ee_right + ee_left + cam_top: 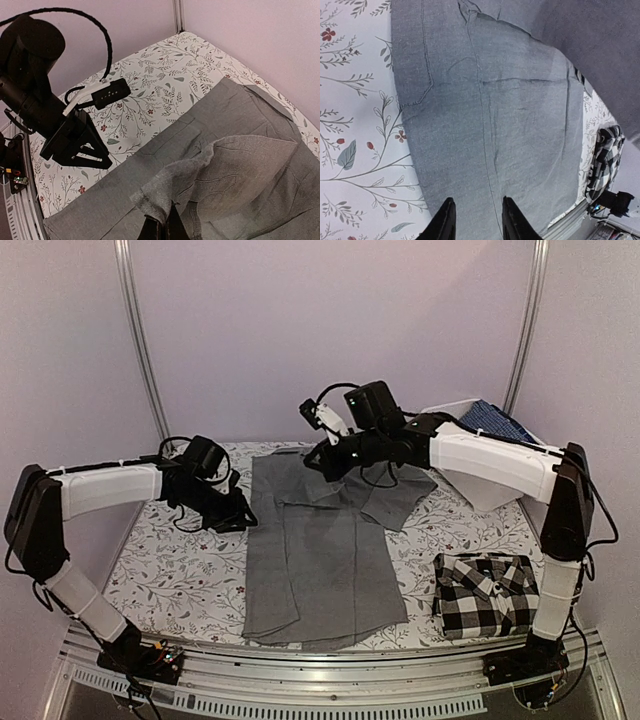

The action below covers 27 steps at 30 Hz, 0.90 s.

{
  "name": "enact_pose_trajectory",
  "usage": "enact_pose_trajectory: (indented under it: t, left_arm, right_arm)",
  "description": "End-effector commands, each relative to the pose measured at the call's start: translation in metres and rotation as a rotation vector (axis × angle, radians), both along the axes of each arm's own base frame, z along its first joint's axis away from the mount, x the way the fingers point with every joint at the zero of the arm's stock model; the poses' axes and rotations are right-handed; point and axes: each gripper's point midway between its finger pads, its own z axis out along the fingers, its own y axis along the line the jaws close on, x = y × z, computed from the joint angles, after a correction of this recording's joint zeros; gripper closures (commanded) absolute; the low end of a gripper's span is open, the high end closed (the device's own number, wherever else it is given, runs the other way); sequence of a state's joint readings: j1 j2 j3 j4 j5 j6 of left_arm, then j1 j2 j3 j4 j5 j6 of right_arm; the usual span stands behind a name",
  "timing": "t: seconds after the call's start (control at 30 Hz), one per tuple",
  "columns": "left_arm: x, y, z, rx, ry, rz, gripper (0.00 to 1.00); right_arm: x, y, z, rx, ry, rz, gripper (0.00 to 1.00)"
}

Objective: Fold and stack the long sleeve shirts
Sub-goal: Fold the flattened shirt at the center of the board.

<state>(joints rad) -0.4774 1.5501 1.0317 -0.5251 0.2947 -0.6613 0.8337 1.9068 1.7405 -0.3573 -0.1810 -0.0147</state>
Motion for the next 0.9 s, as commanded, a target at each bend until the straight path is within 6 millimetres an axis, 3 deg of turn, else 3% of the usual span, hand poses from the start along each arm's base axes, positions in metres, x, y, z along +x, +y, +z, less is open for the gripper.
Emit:
enact_pose_trajectory:
  t: [0.0,0.27,0.57,0.87]
  left_arm:
    - [0.027,0.000,0.002,-0.033,-0.040,0.011,0.69]
    - [0.037,0.011,-0.011,-0.012,-0.037,0.039,0.69]
    - [0.035,0.016,-0.025,-0.006,-0.030,0.037,0.70]
    - [0.034,0.016,-0.031,-0.012,-0.025,0.033,0.71]
  right_arm:
    - [-0.032,0.037,-0.043,-0.033,0.156,0.130,1.00]
    - [-0.068,0.074,-0.079,-0.028,0.306,0.239,1.00]
    - [-0.101,0.080,-0.127,-0.086,0.447,0.287,1.00]
    - [-0.121,0.086,-0.147,-0.114,0.506,0.295,1.00]
